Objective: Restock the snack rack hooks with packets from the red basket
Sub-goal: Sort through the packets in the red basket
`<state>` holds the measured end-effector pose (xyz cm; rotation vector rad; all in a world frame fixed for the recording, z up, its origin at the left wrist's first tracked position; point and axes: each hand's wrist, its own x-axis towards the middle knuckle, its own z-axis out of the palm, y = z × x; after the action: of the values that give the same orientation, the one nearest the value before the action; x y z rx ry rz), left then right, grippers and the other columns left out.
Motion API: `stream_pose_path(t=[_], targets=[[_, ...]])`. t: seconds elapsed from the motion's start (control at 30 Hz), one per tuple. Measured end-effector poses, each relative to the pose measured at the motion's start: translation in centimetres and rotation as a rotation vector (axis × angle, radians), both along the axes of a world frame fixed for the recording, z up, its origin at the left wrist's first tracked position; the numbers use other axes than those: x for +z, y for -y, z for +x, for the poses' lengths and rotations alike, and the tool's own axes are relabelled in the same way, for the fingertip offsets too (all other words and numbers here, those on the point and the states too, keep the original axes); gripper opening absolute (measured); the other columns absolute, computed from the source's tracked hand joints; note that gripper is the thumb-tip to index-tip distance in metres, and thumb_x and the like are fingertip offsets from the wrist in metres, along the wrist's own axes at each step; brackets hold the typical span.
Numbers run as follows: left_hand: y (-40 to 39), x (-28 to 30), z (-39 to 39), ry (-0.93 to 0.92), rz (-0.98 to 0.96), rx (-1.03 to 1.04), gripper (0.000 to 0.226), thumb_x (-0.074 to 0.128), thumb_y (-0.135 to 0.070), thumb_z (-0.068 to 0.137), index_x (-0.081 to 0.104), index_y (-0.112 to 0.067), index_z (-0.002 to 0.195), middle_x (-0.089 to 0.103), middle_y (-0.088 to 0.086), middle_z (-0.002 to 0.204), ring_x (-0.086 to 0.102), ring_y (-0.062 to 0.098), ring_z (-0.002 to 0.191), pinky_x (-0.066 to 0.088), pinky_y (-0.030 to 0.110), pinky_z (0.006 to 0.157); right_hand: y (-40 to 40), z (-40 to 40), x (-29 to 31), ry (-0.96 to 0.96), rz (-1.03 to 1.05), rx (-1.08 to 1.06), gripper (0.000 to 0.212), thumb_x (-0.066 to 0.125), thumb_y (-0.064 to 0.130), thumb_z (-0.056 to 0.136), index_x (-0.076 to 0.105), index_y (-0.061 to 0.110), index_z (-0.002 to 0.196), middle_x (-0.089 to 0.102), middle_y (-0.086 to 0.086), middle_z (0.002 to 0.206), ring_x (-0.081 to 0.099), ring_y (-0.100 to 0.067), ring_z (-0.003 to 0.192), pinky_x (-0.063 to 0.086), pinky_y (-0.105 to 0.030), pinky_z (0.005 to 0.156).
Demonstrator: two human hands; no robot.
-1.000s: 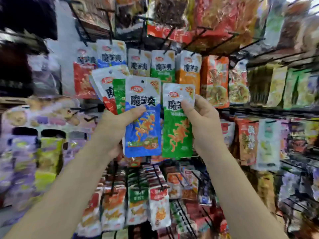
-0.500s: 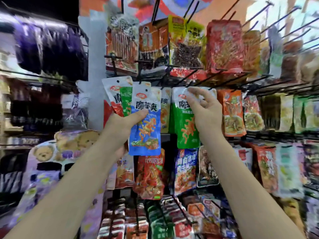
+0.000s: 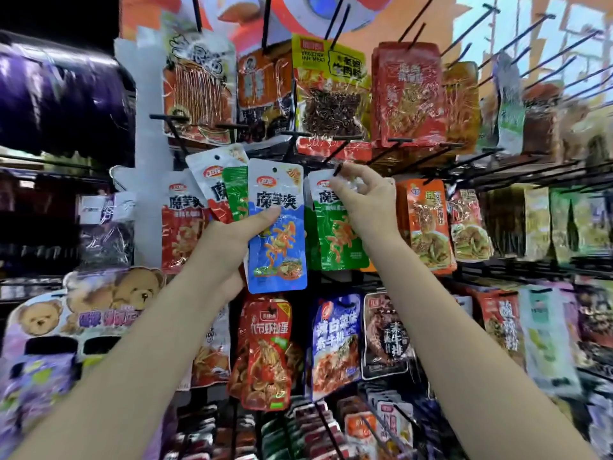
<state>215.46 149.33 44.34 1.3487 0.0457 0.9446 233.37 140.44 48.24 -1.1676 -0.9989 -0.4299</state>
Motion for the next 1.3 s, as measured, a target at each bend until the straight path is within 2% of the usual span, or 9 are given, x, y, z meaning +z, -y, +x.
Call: stream_pose_path(t=[0.17, 0.4, 0.5, 0.67, 0.83, 0.97, 1.07, 1.17, 1.3], targets=[[0.1, 0.1, 0.6, 0.023, -0.041, 0.016, 0.016, 0.075, -0.022, 0.083, 0.076, -0.007, 0.09, 0.079, 0.012, 0.089, 0.076, 0.025, 0.07, 0.063, 0.039, 0.058, 1.2, -0.7, -1.6, 0.248, 0.019, -0.394, 0.021, 0.064, 0.022, 0.098, 0.07, 0.017, 0.117, 0.052, 0.002, 0.091, 0.05, -0.013, 0.086, 0.037, -0.018, 0.075], [1.2, -0.3, 0.6, 0.063, 0.023, 0.048, 0.022, 0.074, -0.03, 0.078, 0.077, -0.008, 0.078, 0.078, 0.011, 0.083, 0.075, 0.022, 0.066, 0.06, 0.032, 0.055, 0.6, -5.4, -4.7, 0.125, -0.187, 0.303, 0.018, 0.074, 0.032, 0.089, 0.067, 0.016, 0.095, 0.074, -0.002, 0.091, 0.071, -0.013, 0.083, 0.056, -0.031, 0.068], [0.9, -1.0, -0.6, -0.014, 0.12, 0.166, 0.031, 0.073, -0.042, 0.08, 0.072, -0.012, 0.086, 0.079, 0.005, 0.083, 0.075, 0.018, 0.068, 0.059, 0.032, 0.059, 0.4, -4.9, -4.8, 0.09, -0.074, 0.347, 0.009, 0.069, 0.012, 0.094, 0.065, 0.017, 0.101, 0.073, 0.0, 0.098, 0.068, -0.007, 0.088, 0.056, -0.028, 0.075], [-1.3, -2.4, -3.8, 0.011, 0.117, 0.271, 0.009, 0.065, -0.015, 0.096, 0.064, -0.006, 0.095, 0.074, 0.01, 0.071, 0.071, 0.02, 0.055, 0.057, 0.031, 0.048, 1.1, -4.5, -4.2, -0.074, 0.034, 0.445, 0.029, 0.06, 0.003, 0.098, 0.054, 0.019, 0.121, 0.073, -0.002, 0.095, 0.071, -0.011, 0.077, 0.057, -0.03, 0.066], [-3.7, -2.8, -5.8, 0.133, 0.078, 0.349, 0.031, 0.07, -0.019, 0.093, 0.064, -0.01, 0.122, 0.075, 0.011, 0.106, 0.075, 0.029, 0.09, 0.061, 0.038, 0.062, -0.5, -6.1, -4.6, 0.11, 0.04, 0.344, 0.05, 0.07, 0.021, 0.094, 0.049, 0.049, 0.13, 0.056, -0.029, 0.085, 0.056, -0.048, 0.066, 0.054, -0.051, 0.058], [-4.1, -2.6, -7.1, 0.175, 0.064, 0.324, 0.017, 0.065, -0.02, 0.097, 0.068, -0.019, 0.113, 0.076, 0.013, 0.11, 0.075, 0.035, 0.095, 0.062, 0.052, 0.071, -2.9, -8.4, -2.9, 0.247, 0.029, 0.279, 0.029, 0.068, 0.022, 0.096, 0.064, 0.031, 0.123, 0.061, 0.037, 0.107, 0.062, 0.002, 0.1, 0.052, -0.035, 0.095], [-4.5, -2.3, -7.6, 0.172, 0.069, 0.349, 0.02, 0.069, -0.025, 0.095, 0.07, -0.019, 0.113, 0.074, 0.018, 0.114, 0.073, 0.041, 0.097, 0.057, 0.065, 0.081, -5.0, -9.4, -1.1, 0.276, 0.09, 0.244, 0.022, 0.07, 0.021, 0.094, 0.07, 0.019, 0.116, 0.064, 0.026, 0.11, 0.056, 0.011, 0.109, 0.043, -0.011, 0.095], [-4.4, -1.9, -7.9, 0.156, 0.101, 0.387, 0.012, 0.075, -0.032, 0.09, 0.075, -0.025, 0.101, 0.074, 0.019, 0.11, 0.071, 0.046, 0.098, 0.055, 0.07, 0.08, -6.3, -9.9, 0.1, 0.27, 0.059, 0.194, 0.023, 0.07, 0.025, 0.094, 0.071, 0.018, 0.116, 0.065, 0.017, 0.112, 0.057, 0.004, 0.112, 0.043, -0.007, 0.093], [-4.7, -1.6, -8.0, 0.177, 0.12, 0.374, 0.02, 0.073, -0.027, 0.09, 0.069, -0.023, 0.108, 0.079, 0.001, 0.098, 0.076, 0.029, 0.088, 0.063, 0.052, 0.072, -7.1, -9.8, 0.7, 0.27, 0.018, 0.169, 0.02, 0.071, 0.028, 0.093, 0.065, 0.026, 0.112, 0.064, 0.016, 0.103, 0.052, 0.012, 0.072, 0.04, -0.011, 0.068]])
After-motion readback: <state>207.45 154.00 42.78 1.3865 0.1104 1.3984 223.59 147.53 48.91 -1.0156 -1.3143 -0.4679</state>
